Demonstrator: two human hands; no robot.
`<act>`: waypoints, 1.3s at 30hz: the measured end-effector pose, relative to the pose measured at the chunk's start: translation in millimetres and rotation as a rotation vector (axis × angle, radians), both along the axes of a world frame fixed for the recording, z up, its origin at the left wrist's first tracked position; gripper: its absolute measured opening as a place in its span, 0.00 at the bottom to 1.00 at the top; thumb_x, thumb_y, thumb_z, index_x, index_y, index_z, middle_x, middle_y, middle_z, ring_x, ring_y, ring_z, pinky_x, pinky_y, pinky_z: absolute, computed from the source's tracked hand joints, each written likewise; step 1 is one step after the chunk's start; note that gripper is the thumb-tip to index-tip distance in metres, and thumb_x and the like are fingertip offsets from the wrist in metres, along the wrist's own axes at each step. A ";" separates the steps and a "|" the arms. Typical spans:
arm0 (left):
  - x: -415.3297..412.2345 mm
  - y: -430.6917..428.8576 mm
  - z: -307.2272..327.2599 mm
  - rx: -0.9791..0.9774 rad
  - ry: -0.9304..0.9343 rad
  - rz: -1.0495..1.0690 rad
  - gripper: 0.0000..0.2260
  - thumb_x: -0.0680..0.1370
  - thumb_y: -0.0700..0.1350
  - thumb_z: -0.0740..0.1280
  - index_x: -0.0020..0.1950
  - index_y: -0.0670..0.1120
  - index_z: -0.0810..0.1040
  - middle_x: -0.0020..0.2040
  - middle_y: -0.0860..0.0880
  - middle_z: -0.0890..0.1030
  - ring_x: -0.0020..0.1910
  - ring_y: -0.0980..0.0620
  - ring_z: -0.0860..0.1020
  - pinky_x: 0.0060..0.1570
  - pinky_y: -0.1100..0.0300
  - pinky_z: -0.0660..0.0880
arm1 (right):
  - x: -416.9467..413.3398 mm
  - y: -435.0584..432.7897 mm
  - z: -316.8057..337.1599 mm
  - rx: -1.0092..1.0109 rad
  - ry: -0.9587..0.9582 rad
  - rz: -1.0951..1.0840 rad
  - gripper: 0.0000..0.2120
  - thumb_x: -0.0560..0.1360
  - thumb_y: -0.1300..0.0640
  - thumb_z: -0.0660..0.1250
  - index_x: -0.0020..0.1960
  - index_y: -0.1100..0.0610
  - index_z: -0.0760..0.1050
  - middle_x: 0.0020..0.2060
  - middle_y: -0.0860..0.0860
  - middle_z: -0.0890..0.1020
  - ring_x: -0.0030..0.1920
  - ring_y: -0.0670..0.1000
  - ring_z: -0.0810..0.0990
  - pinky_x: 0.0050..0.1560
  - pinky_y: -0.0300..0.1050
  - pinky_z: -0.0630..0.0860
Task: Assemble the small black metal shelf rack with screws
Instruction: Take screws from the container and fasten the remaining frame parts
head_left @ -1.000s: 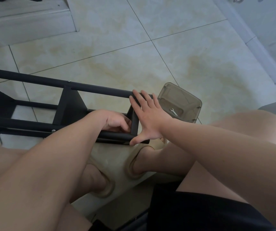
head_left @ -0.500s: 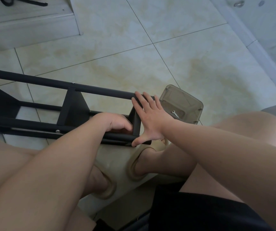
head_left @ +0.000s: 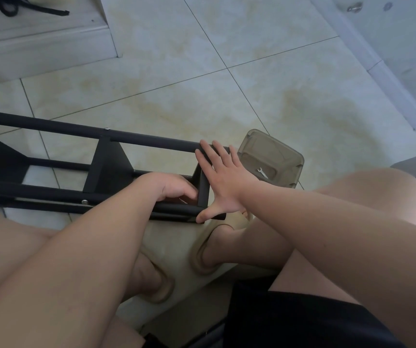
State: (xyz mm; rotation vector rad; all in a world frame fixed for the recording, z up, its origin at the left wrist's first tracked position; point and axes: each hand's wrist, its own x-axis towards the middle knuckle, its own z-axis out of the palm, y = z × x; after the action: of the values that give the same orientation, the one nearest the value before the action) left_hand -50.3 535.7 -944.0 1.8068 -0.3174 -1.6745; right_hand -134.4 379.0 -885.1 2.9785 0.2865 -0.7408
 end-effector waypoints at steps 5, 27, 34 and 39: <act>0.4 -1.2 1.9 -0.020 0.021 0.015 0.13 0.69 0.41 0.70 0.52 0.43 0.84 0.48 0.43 0.85 0.49 0.45 0.80 0.57 0.52 0.74 | 0.2 -0.7 -0.8 0.002 0.008 0.003 0.73 0.56 0.14 0.59 0.81 0.60 0.34 0.80 0.58 0.34 0.80 0.63 0.34 0.77 0.67 0.39; 1.4 -0.2 -1.8 0.012 0.061 0.035 0.11 0.76 0.38 0.68 0.57 0.43 0.84 0.49 0.45 0.86 0.52 0.44 0.82 0.61 0.50 0.75 | -0.2 0.8 1.2 -0.002 0.013 0.000 0.73 0.57 0.14 0.60 0.81 0.60 0.34 0.80 0.58 0.34 0.79 0.64 0.33 0.77 0.67 0.38; 0.3 -0.2 -2.6 0.025 -0.003 -0.016 0.14 0.66 0.46 0.71 0.49 0.44 0.86 0.42 0.49 0.86 0.46 0.49 0.82 0.54 0.54 0.76 | 0.0 1.2 3.4 0.002 0.021 -0.005 0.73 0.57 0.15 0.61 0.81 0.60 0.34 0.80 0.58 0.34 0.79 0.63 0.33 0.77 0.67 0.38; 2.5 1.4 -3.3 0.006 0.021 -0.045 0.13 0.61 0.48 0.71 0.43 0.49 0.87 0.44 0.47 0.85 0.46 0.49 0.81 0.55 0.53 0.75 | -0.3 1.7 4.0 0.001 0.022 -0.009 0.73 0.57 0.15 0.61 0.81 0.60 0.34 0.80 0.58 0.34 0.79 0.63 0.33 0.77 0.67 0.39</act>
State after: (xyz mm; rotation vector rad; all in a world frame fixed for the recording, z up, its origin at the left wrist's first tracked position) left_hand -47.7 537.1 -947.3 1.7972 -0.3465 -1.7262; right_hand -134.6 380.8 -881.2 2.9765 0.2745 -0.7758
